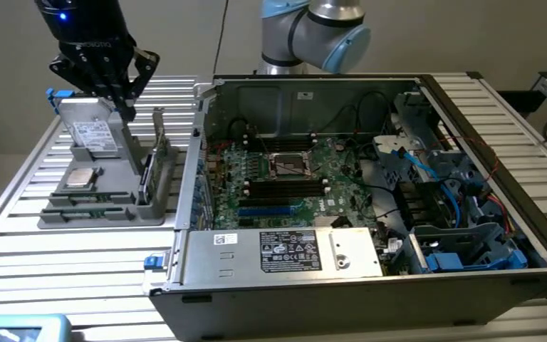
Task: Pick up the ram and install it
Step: 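Reach for the ram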
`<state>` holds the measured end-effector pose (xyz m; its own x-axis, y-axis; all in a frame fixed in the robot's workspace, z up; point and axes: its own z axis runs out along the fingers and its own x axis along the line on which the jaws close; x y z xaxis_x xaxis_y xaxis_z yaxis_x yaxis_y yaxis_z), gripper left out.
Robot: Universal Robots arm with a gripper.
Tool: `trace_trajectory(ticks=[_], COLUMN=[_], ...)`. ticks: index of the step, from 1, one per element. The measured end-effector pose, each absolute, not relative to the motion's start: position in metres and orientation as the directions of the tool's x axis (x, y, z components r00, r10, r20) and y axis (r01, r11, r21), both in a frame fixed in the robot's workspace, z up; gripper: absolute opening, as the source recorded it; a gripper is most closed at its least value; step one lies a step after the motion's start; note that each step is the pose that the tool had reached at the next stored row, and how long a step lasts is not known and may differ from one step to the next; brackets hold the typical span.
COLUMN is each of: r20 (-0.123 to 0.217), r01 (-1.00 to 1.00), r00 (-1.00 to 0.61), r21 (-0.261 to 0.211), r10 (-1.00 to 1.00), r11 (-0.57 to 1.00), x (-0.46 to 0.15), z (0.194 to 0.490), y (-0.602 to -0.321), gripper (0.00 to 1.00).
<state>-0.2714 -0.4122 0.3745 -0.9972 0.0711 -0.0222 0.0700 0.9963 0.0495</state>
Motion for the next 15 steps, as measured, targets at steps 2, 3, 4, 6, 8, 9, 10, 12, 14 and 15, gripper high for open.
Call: trace_trajectory(ticks=[2,3,4,6,8,9,10,12,14,15], r20=[-0.02,-0.018,-0.015,-0.009,-0.006,-0.006,-0.005,-0.004,-0.003,-0.003], r01=[0.07,0.07,0.07,0.071,0.071,0.071,0.071,0.071,0.071,0.071], r00=[-0.997,-0.997,-0.997,-0.997,-0.997,-0.997,-0.997,-0.997,-0.997,-0.997], r21=[0.049,0.049,0.049,0.049,0.048,0.048,0.048,0.048,0.048,0.048], r10=[0.071,0.071,0.071,0.071,0.071,0.071,0.071,0.071,0.071,0.071], r11=[0.996,0.996,0.996,0.996,0.996,0.996,0.996,0.996,0.996,0.996], x=[-0.28,-0.283,-0.285,-0.291,-0.296,-0.299,-0.303,-0.308,-0.314,-0.316], z=[0.372,0.371,0.37,0.368,0.367,0.366,0.366,0.364,0.363,0.362], y=[-0.413,-0.413,-0.413,-0.413,-0.413,-0.413,-0.413,-0.413,-0.413,-0.413], gripper=[0.11,0.11,0.11,0.11,0.11,0.11,0.11,0.11,0.11,0.11])
